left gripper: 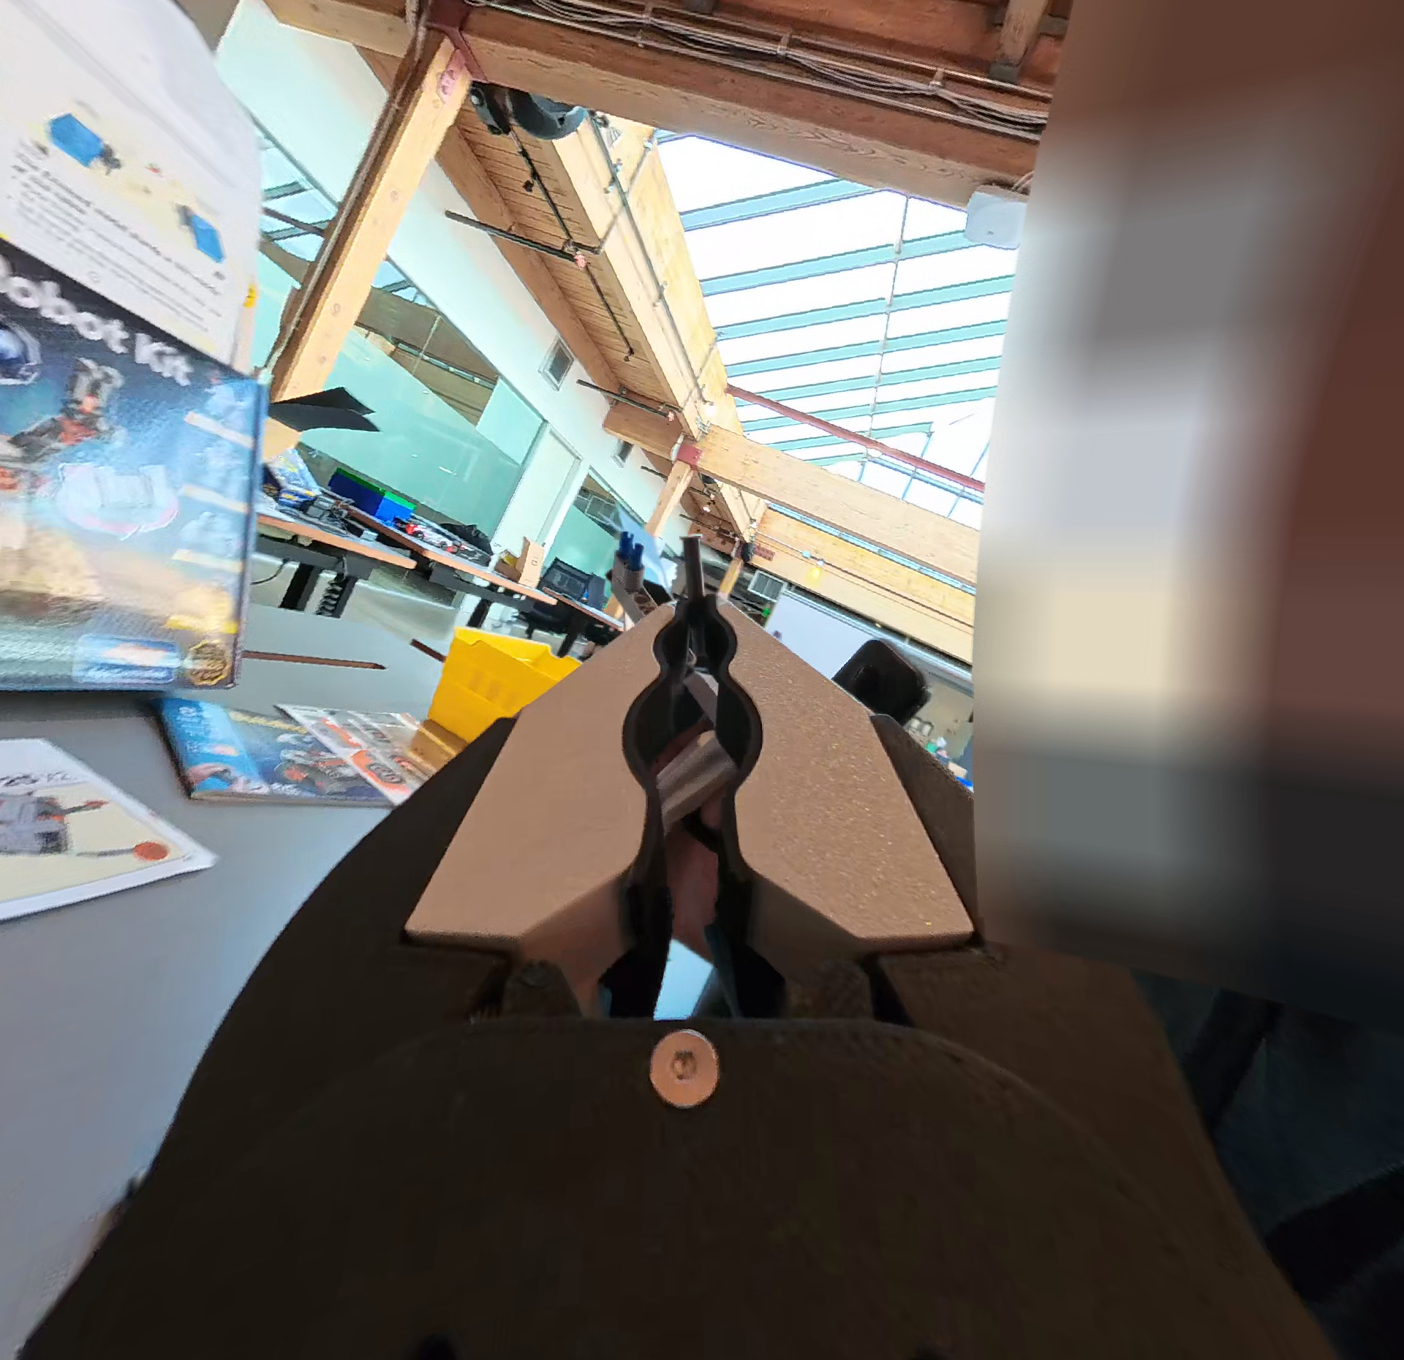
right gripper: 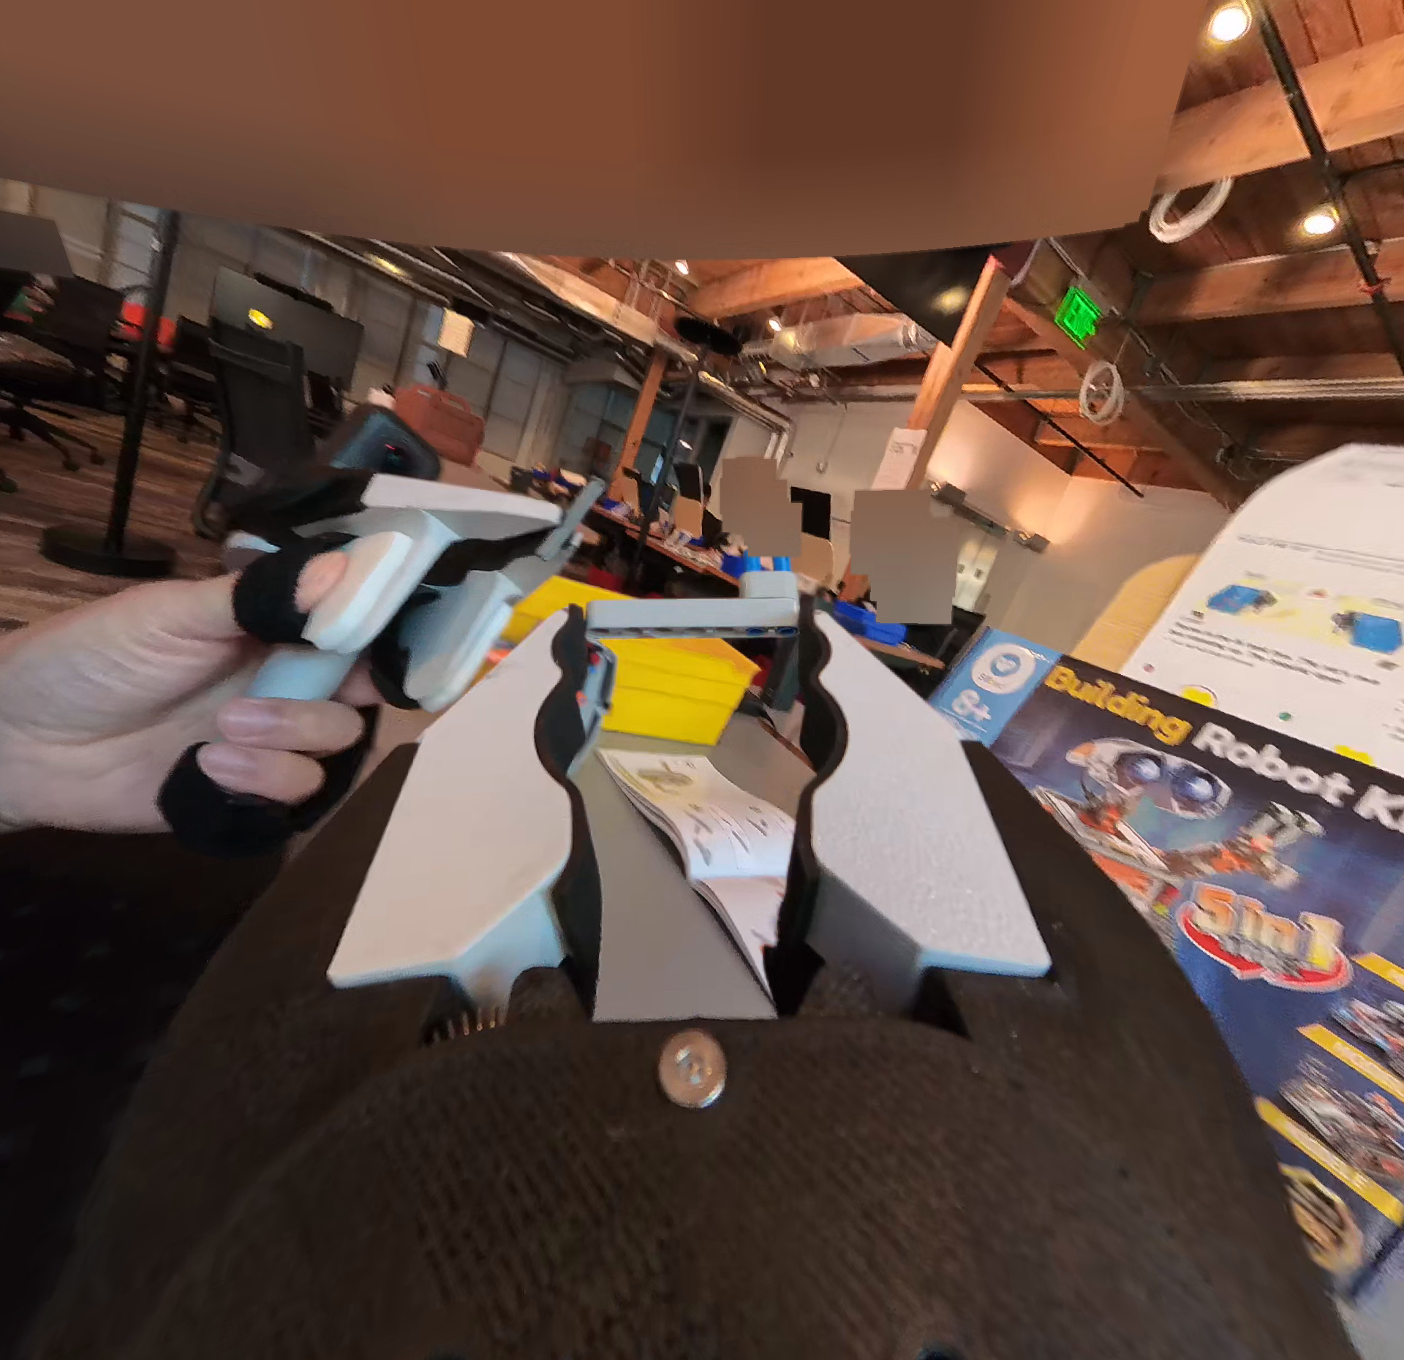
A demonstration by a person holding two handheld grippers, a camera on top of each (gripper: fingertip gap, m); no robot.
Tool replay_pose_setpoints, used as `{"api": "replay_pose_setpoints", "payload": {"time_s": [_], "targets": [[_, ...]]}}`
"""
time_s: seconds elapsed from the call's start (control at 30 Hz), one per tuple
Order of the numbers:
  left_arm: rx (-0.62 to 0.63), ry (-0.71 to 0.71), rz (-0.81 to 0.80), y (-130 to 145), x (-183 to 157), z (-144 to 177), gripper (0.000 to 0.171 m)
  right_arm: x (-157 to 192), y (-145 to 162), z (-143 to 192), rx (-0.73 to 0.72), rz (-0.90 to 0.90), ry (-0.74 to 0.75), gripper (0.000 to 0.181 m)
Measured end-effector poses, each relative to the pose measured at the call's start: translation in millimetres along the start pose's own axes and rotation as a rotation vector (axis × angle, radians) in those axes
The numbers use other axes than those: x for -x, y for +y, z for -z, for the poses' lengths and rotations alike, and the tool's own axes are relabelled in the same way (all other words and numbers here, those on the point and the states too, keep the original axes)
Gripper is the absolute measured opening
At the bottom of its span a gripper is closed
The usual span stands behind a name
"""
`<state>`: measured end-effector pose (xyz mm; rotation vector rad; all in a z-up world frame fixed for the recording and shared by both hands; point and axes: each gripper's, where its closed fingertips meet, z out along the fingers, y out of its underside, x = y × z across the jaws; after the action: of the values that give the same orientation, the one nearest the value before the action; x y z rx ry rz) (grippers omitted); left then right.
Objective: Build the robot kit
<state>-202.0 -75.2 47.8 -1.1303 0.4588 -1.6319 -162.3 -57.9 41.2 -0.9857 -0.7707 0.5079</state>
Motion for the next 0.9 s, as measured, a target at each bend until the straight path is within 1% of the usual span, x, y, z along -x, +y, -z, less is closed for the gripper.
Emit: {"api": "replay_pose_setpoints", "payload": {"time_s": [0.03, 0.13, 0.2, 0.27, 0.33, 0.47, 0.53, 0.57, 0.63, 0.67, 0.77, 0.9], "targets": [[-0.006, -0.025, 0.005, -1.3, 6.2, 3.8, 0.001, -6.5, 6.9, -0.4, 0.034, 0.011, 0.026, 0.054], [-0.019, -0.082, 0.002, -8.4, 25.3, 7.9, 0.001, -27.5, 29.0, -3.4, 0.124, 0.023, 0.083, 0.054], [-0.03, -0.11, -0.037, -24.8, 36.9, 4.0, 0.001, -45.7, 40.3, -11.0, 0.167, 0.006, 0.103, 0.054], [-0.047, -0.14, -0.124, -55.8, 47.6, -5.9, 0.001, -71.8, 41.3, -25.1, 0.182, -0.045, 0.146, 0.054], [-0.037, -0.144, -0.198, -88.2, 54.8, -24.3, 0.001, -97.5, 36.4, -45.2, 0.184, -0.073, 0.172, 0.054], [-0.067, -0.067, -0.198, -146.6, 62.3, -66.6, 0.001, -145.3, 40.5, -85.4, 0.258, 0.067, 0.219, 0.055], [-0.078, -0.079, -0.228, -167.9, 74.0, -83.1, 0.001, -166.2, 42.6, -94.8, 0.264, 0.092, 0.273, 0.054], [-0.09, -0.09, -0.228, -177.1, 80.4, -87.9, 0.001, -171.2, 42.4, -96.6, 0.236, 0.058, 0.289, 0.054], [-0.136, -0.064, -0.201, -194.2, 85.9, -89.7, 0.001, -164.4, 53.7, -96.9, 0.219, -0.028, 0.241, 0.054], [-0.146, -0.058, -0.196, -198.5, 90.3, -87.7, 0.001, -160.7, 65.3, -93.3, 0.246, -0.039, 0.229, 0.054], [-0.084, -0.119, -0.193, -193.5, 119.1, -75.2, 0.001, -154.9, 99.3, -80.5, 0.343, -0.006, 0.228, 0.054], [-0.083, -0.108, -0.036, -185.1, 139.4, -70.0, 0.001, -147.6, 119.6, -80.7, 0.39, -0.021, 0.222, 0.054]]}}
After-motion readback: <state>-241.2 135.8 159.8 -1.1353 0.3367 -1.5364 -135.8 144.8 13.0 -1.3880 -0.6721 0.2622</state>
